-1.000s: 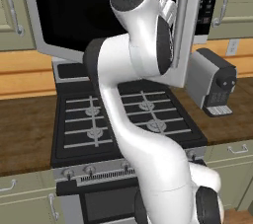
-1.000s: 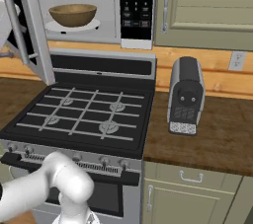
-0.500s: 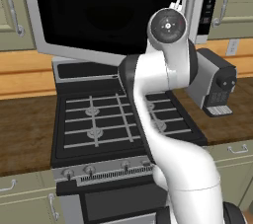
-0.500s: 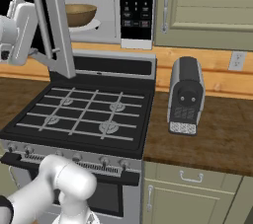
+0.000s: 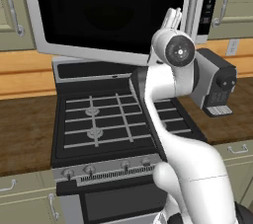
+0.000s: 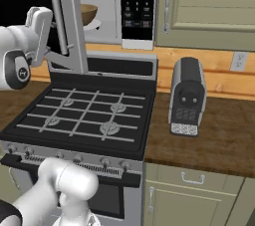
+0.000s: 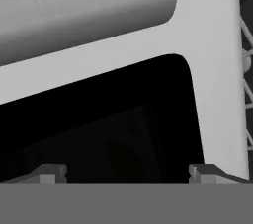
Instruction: Open the microwave, place the bowl with waffle inside the microwave, then close the microwave door and turn it on.
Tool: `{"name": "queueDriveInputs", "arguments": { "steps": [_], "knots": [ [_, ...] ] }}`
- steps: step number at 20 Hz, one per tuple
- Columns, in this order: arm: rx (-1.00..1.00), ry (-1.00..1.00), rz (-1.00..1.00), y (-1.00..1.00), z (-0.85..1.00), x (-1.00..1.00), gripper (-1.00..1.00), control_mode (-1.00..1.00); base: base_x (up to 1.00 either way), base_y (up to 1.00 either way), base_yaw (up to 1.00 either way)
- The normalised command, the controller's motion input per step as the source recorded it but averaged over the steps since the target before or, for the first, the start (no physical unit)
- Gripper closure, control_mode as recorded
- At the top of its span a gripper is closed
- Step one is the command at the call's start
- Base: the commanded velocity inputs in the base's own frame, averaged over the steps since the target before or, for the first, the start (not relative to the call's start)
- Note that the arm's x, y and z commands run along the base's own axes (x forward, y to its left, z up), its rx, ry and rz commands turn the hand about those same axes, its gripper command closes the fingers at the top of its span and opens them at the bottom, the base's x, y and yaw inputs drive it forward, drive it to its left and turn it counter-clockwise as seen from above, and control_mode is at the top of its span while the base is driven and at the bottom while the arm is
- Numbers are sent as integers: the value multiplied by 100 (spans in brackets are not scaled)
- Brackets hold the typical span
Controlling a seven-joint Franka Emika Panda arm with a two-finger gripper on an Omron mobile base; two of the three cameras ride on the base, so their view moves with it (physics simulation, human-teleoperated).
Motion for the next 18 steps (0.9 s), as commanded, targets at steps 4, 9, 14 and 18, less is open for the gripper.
{"name": "queueDriveInputs", "arguments": {
  "steps": [4, 9, 14, 18],
  "knots": [
    [1, -7, 8, 0, 0, 38, -100, -100, 0, 0, 0],
    [1, -1, 8, 0, 3, 31, -100, -100, 0, 0, 0],
    [2, 0, 8, -1, 4, 35, -100, -100, 0, 0, 0],
    [0, 0, 7, 0, 7, 31, -100, -100, 0, 0, 0]
  ]
}}
